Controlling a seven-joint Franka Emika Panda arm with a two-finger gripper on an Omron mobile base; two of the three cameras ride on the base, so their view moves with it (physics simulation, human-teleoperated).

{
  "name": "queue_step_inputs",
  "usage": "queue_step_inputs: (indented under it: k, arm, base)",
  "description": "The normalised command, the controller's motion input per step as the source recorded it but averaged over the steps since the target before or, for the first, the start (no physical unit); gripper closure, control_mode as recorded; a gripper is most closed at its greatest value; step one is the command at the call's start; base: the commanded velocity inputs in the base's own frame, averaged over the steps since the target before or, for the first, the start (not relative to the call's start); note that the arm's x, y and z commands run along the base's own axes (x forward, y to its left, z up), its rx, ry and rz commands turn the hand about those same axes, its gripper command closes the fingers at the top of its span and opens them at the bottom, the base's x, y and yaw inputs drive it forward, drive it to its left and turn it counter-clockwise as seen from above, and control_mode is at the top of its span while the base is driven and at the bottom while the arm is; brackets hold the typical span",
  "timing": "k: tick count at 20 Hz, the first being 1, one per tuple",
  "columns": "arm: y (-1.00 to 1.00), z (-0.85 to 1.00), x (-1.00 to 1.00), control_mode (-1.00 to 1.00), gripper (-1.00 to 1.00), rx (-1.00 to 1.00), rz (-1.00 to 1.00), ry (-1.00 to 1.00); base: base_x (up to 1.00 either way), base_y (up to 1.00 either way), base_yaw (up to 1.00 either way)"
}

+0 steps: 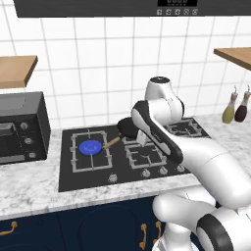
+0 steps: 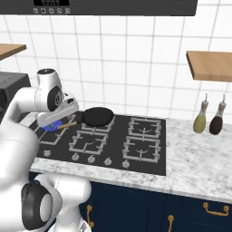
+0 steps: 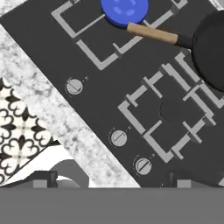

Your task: Turn off the left burner of the stove.

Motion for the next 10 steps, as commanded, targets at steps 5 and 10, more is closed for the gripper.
queue_step_inputs:
  k: [5,10]
  arm:
    - [0.31,-0.16,0.00,-1.00,-1.00,-0.08,0.22,0.00]
    - [0.18,-0.20,0.00,-1.00,-1.00,-0.01,0.22,0.00]
  base:
    - [0.00,0.00,0.00]
    - [0.00,0.00,0.00]
